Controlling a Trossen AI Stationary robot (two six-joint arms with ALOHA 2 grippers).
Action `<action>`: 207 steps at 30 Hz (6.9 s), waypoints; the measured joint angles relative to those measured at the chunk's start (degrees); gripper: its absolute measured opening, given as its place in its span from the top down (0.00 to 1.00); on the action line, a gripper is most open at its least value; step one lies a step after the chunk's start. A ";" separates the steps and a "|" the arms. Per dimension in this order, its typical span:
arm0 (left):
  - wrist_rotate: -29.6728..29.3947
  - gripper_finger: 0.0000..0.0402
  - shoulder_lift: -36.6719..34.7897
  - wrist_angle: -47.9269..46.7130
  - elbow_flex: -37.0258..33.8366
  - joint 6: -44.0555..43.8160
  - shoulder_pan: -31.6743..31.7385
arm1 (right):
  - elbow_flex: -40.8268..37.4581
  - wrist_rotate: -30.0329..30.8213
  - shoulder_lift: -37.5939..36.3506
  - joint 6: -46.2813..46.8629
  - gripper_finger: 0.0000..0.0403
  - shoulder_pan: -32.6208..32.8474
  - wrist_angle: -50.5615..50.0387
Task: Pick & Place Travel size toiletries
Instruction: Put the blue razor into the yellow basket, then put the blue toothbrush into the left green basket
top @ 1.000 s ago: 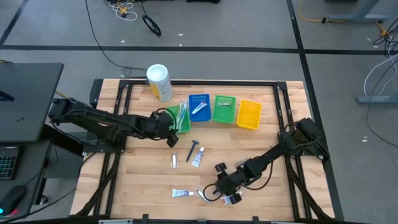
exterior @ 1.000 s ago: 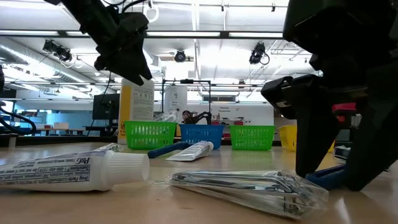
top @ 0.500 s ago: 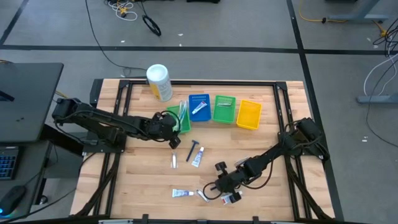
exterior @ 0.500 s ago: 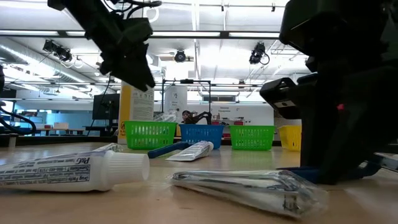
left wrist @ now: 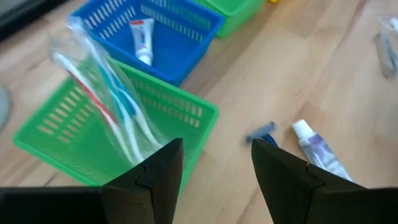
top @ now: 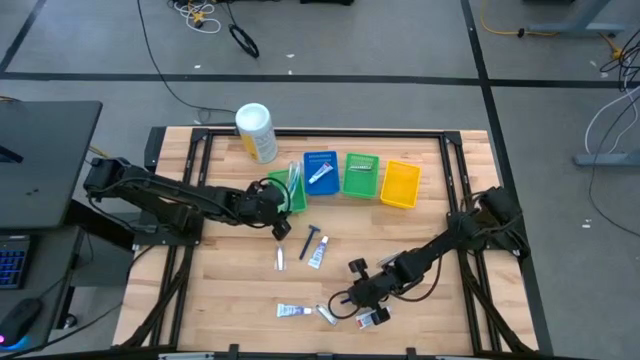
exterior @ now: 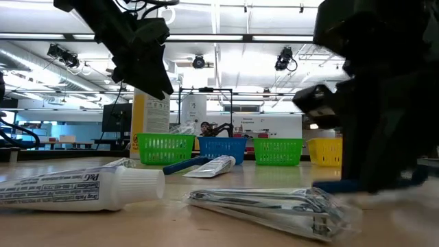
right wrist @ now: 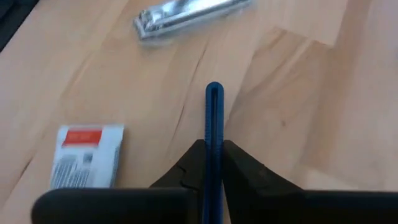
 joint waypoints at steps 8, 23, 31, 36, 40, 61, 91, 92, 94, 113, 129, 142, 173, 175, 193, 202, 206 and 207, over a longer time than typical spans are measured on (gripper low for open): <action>4.88 0.50 0.00 0.78 0.00 1.06 -0.02 | 0.15 3.28 -10.21 -4.77 0.90 -3.39 -7.91; 5.96 0.50 -0.02 8.45 0.00 6.07 0.01 | 0.28 23.11 -30.32 -2.91 0.90 -24.20 -43.37; 5.98 0.50 -0.02 11.75 0.01 8.07 0.02 | -5.14 23.15 -30.54 5.67 0.90 -39.39 -37.75; 5.96 0.50 -0.02 11.95 0.00 11.18 0.02 | -9.50 28.61 -30.54 18.96 0.90 -46.18 -33.98; 5.96 0.50 -0.02 11.93 0.00 12.21 0.02 | -13.77 26.50 -30.54 24.04 0.90 -49.10 -24.00; 4.19 0.50 -0.02 11.89 0.00 16.19 0.02 | -22.92 23.23 -30.54 30.20 0.88 -49.97 -20.37; 9.75 0.50 -0.02 11.85 0.00 7.63 -0.02 | -12.70 15.11 -35.18 8.86 0.69 -44.46 -9.50; 9.81 0.50 -0.02 11.86 0.00 6.64 -0.02 | -12.70 12.64 -35.18 5.80 0.69 -43.74 -8.45; 9.83 0.50 -0.02 11.85 0.00 5.06 -0.02 | -12.70 6.79 -35.12 -0.31 0.69 -42.24 -6.69; 13.51 0.50 -0.02 1.71 0.00 -13.43 -2.33 | -12.66 -1.65 -33.54 -9.07 0.65 -36.12 2.72; 10.27 0.50 -0.02 -7.11 0.00 -24.36 -8.01 | -12.66 -3.16 -25.46 -12.07 0.49 -36.08 11.35; 8.43 0.50 -0.02 -6.08 0.00 -20.29 -8.31 | -9.57 -16.34 -29.84 -10.68 0.51 -27.12 -14.96; 1.04 0.50 -0.02 -4.82 0.00 -6.46 1.08 | -16.44 -3.47 -23.52 6.51 0.51 2.39 -25.79; 1.10 0.50 -0.02 -4.85 0.00 -6.54 1.84 | -16.44 -3.27 -21.55 5.65 0.51 2.32 -24.97; 1.67 0.50 0.00 -4.47 0.00 -7.13 3.04 | -13.58 0.84 -18.75 3.12 0.89 1.89 -19.54; 10.38 0.50 -0.02 6.96 0.00 -5.97 3.04 | -3.02 12.64 -18.92 -18.65 0.90 -1.61 -19.38; 17.18 0.50 0.00 14.87 0.00 -5.19 3.04 | -1.15 18.22 -18.92 -32.36 0.91 -5.63 -17.21; 19.04 0.50 -0.02 16.80 0.00 -5.59 3.04 | -1.14 18.94 -18.92 -35.55 0.91 -6.78 -16.24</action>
